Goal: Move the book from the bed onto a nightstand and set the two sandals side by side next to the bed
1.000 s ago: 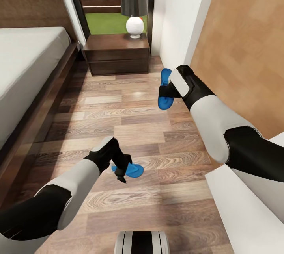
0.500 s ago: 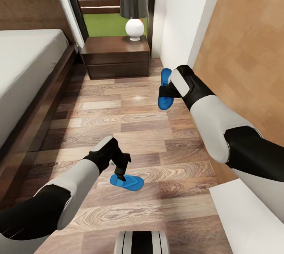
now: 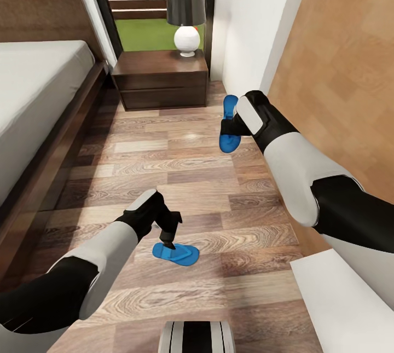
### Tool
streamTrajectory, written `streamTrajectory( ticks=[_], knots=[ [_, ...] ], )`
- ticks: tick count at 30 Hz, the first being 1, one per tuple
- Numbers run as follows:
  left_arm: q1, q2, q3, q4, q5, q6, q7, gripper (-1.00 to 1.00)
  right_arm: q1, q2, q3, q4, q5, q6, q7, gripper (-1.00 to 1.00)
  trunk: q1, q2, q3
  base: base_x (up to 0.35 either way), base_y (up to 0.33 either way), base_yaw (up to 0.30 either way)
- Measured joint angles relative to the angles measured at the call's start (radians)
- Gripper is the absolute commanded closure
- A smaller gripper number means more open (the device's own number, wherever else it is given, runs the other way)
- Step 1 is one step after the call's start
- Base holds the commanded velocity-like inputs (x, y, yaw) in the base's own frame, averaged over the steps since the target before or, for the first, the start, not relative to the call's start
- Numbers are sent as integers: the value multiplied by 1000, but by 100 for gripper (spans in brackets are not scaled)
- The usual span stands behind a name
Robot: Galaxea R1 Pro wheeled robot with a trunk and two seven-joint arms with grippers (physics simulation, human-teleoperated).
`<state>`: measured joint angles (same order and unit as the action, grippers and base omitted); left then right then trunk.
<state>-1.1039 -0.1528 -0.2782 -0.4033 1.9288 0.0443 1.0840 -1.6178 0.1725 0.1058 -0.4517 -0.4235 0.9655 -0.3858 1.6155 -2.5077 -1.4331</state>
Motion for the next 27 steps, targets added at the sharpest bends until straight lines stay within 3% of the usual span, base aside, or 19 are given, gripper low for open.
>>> streamTrajectory(
  ticks=[15, 27],
  knots=[
    [0, -1, 0, 3, 0, 0, -3, -100, 0, 0, 0, 0, 0, 0, 0, 100, 0, 0, 0, 0, 0, 0],
    [0, -2, -3, 5, 1, 1, -2, -100, 0, 0, 0, 0, 0, 0, 0, 100, 5, -3, -46, 0, 0, 0]
  ],
)
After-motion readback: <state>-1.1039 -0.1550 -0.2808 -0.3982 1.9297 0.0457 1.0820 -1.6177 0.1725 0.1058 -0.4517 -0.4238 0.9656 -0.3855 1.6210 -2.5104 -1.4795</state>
